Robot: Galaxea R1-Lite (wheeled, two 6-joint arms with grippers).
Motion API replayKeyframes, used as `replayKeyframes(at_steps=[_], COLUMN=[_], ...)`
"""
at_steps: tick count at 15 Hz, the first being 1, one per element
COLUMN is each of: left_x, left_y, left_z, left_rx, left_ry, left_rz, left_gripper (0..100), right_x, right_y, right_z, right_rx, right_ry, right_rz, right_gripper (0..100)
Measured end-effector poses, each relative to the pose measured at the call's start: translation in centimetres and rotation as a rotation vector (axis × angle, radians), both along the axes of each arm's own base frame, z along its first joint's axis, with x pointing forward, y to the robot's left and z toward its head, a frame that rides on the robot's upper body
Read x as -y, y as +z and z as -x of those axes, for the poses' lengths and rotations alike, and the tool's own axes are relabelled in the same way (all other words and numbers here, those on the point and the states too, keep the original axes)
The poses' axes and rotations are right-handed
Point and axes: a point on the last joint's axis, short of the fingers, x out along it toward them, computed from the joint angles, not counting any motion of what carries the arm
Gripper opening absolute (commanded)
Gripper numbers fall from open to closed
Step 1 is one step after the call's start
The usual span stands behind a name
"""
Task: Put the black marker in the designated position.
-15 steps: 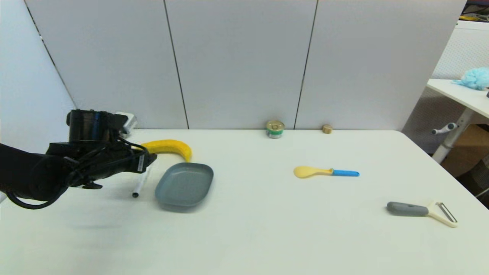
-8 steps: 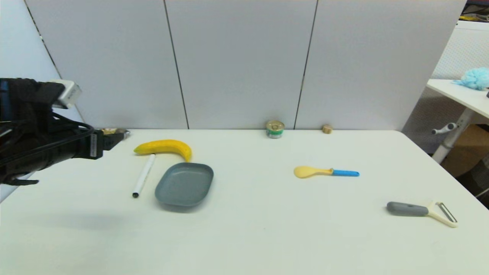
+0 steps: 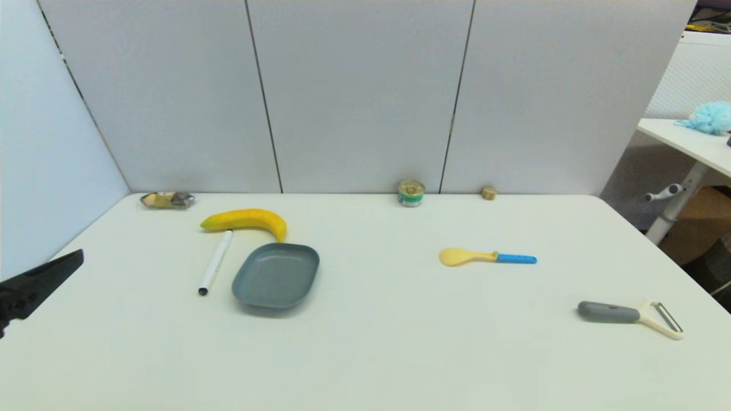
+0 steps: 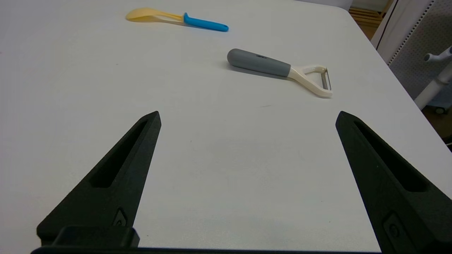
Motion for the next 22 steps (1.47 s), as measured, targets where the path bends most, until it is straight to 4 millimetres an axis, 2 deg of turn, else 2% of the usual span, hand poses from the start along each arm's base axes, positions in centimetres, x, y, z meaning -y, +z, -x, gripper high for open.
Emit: replayKeyframes(at_steps=[3, 6, 8, 11, 15, 22], left_x=[-0.2, -0.4, -0.4, -0.5, -0.5, -0.4], left_y=[-1.7, -3.9, -6.0, -8.7, -9.6, -15.3], left_z=[4.5, 7.4, 8.7, 9.2, 9.5, 10.6], left_rx=[0.096, 0.163, 0.178, 0.178, 0.209, 0.213], left_ry=[-0.057, -0.070, -0.068, -0.066, -0.030, -0.019], left_rz=[0.003, -0.014, -0.015, -0.011, -0.011, -0.010], left_gripper=[100, 100, 100, 100, 100, 100], right_x=[0.0, 0.0, 0.0, 0.0, 0.0, 0.0], right_y=[0.0, 0.0, 0.0, 0.0, 0.0, 0.0], right_z=[0.0, 0.0, 0.0, 0.0, 0.0, 0.0], right_rx=[0.000, 0.000, 0.000, 0.000, 0.000, 0.000], right_ry=[0.000, 0.000, 0.000, 0.000, 0.000, 0.000], right_rz=[0.000, 0.000, 0.000, 0.000, 0.000, 0.000], right_gripper=[100, 100, 100, 100, 100, 100])
